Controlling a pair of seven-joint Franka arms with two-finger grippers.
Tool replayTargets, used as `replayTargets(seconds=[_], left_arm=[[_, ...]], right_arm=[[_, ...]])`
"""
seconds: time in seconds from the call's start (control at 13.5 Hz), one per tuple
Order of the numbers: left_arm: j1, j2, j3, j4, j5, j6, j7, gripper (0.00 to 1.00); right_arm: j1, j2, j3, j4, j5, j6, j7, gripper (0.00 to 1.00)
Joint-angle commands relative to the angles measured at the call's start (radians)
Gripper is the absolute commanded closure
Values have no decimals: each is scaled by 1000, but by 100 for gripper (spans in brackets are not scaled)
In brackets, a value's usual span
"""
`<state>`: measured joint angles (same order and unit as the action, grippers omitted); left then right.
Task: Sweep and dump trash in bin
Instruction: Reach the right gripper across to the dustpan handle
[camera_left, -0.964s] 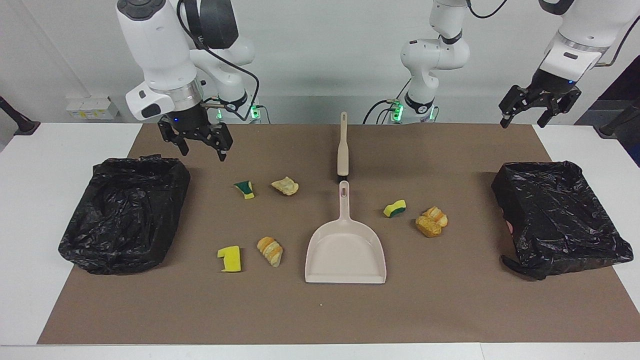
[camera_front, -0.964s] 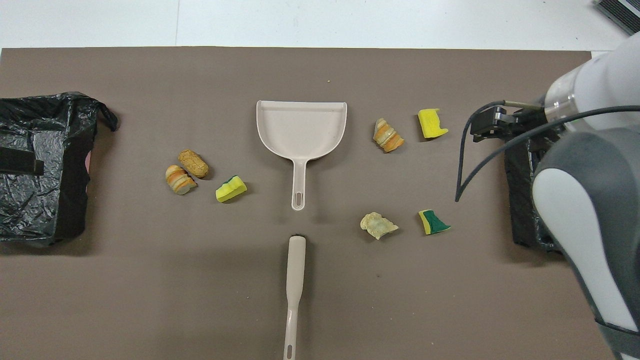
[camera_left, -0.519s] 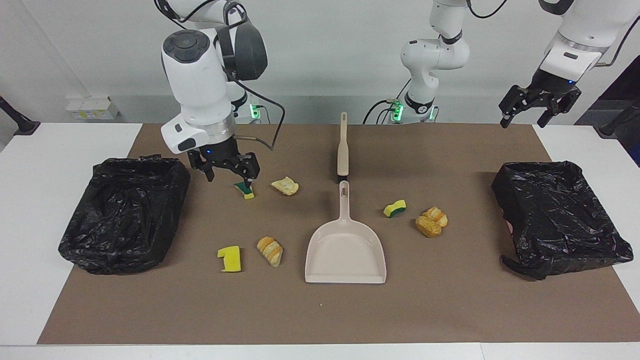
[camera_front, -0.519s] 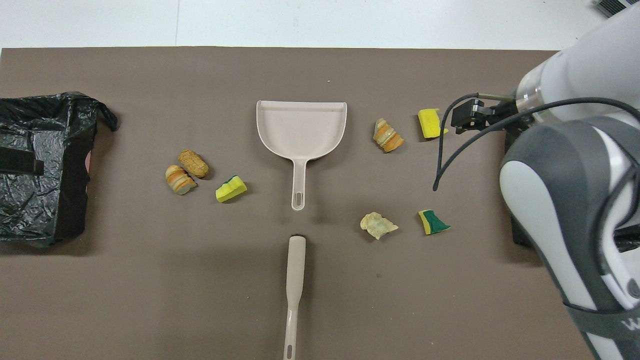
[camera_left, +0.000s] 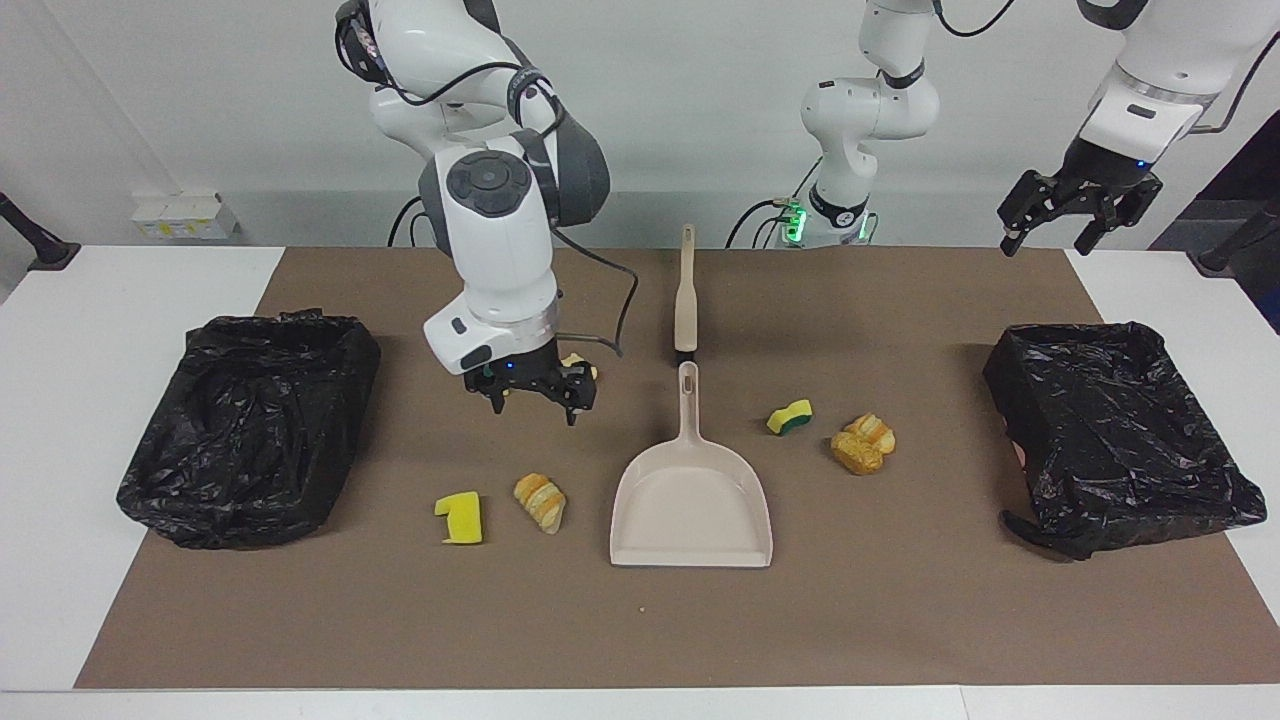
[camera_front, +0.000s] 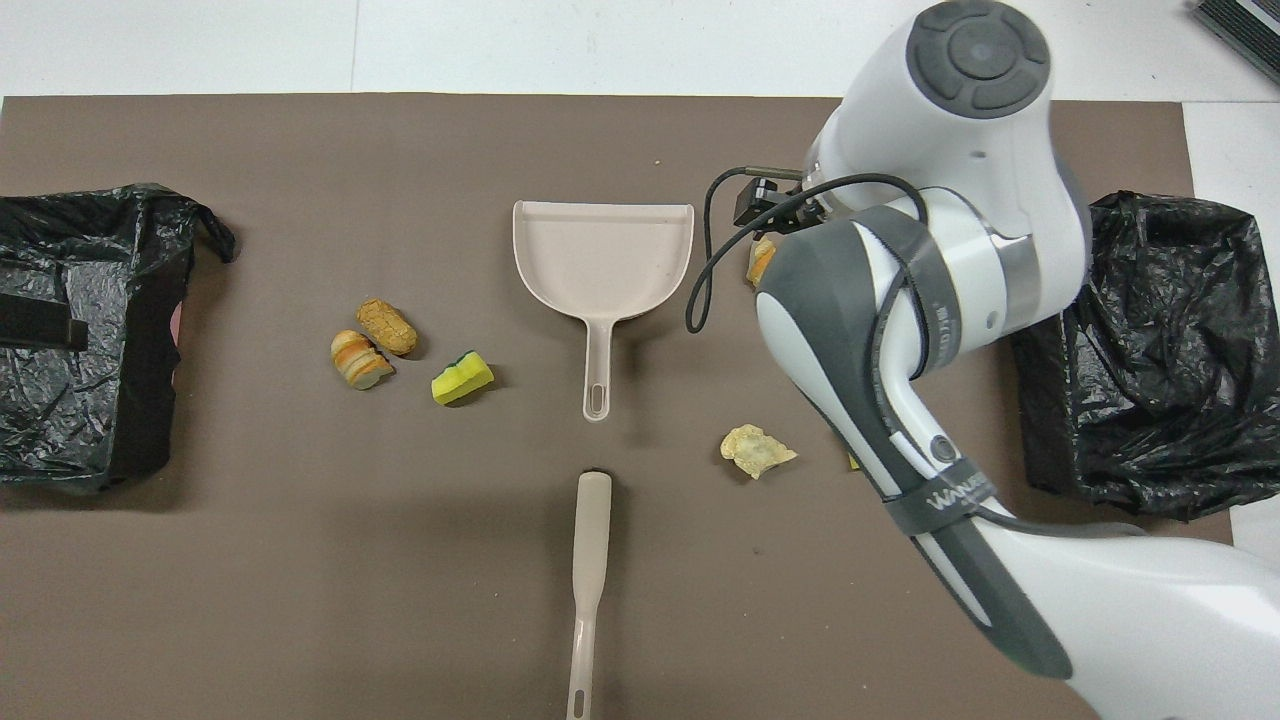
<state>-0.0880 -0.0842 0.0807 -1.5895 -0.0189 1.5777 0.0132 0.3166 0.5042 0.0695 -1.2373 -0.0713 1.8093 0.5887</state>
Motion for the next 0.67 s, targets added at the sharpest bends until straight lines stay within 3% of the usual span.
replayTargets(seconds=[0.0,0.37,0.59], left_arm=[[2,-11,-2,-3,13,-13,-9,0],[2,-11,-2,-3,14,-13,-9,0],[2,-11,-2,-3,14,-13,-9,0]], right_arm=[[71,75,-5,64,-19,27,83,0],[183,169,-10,67,-38,119,141,0],[219,185,-5,65,-61,142,140,0]])
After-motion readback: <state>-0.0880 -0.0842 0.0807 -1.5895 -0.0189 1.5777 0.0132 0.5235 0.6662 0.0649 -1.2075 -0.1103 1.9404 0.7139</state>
